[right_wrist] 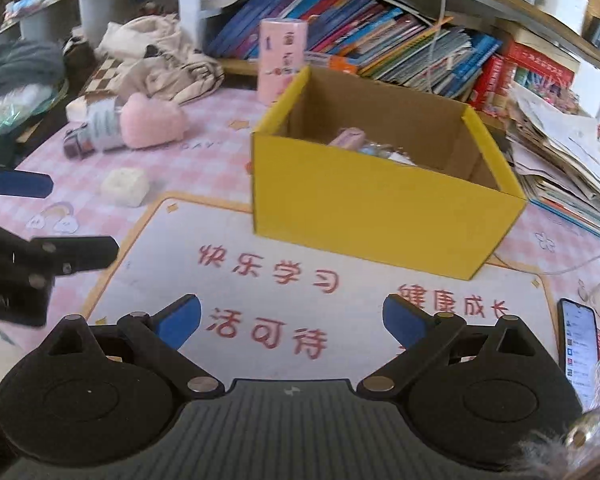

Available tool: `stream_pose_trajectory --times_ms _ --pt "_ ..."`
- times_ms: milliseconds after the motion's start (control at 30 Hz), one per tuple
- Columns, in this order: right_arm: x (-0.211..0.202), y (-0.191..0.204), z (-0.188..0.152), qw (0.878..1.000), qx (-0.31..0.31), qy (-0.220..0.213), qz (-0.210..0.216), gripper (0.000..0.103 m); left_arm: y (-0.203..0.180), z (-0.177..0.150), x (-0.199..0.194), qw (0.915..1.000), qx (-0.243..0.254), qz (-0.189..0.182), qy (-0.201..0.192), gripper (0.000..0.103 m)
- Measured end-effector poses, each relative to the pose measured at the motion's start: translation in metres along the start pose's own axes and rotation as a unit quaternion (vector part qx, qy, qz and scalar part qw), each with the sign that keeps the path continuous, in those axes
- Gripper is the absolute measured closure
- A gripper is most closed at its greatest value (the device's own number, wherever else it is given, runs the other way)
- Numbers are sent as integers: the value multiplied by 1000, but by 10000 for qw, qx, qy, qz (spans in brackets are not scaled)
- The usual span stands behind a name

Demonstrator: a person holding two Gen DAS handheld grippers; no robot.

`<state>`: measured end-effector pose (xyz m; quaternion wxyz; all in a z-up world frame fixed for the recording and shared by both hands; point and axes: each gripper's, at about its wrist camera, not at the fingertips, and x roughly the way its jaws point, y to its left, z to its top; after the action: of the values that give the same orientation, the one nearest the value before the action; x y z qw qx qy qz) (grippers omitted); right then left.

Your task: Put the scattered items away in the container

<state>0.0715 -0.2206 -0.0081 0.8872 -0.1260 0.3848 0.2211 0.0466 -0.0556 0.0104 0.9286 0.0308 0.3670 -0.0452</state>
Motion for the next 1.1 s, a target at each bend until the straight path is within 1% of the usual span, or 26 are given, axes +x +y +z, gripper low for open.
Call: stream_pose_trajectory --times_ms 167,533,733,1100 --pt "4 12 -1 9999 -4 124 73 4 5 -8 -7 10000 77 28 6 1" --pt "9 54 -3 9975 -568 267 327 4 30 -24 -19 9995 -257 166 90 1" --pt "10 72 -2 9952 -834 266 437 4 39 -31 -26 9990 -355 262 74 1" --pt "15 93 3 9931 -990 231 585 4 57 -39 -34 9977 -505 446 91 1"
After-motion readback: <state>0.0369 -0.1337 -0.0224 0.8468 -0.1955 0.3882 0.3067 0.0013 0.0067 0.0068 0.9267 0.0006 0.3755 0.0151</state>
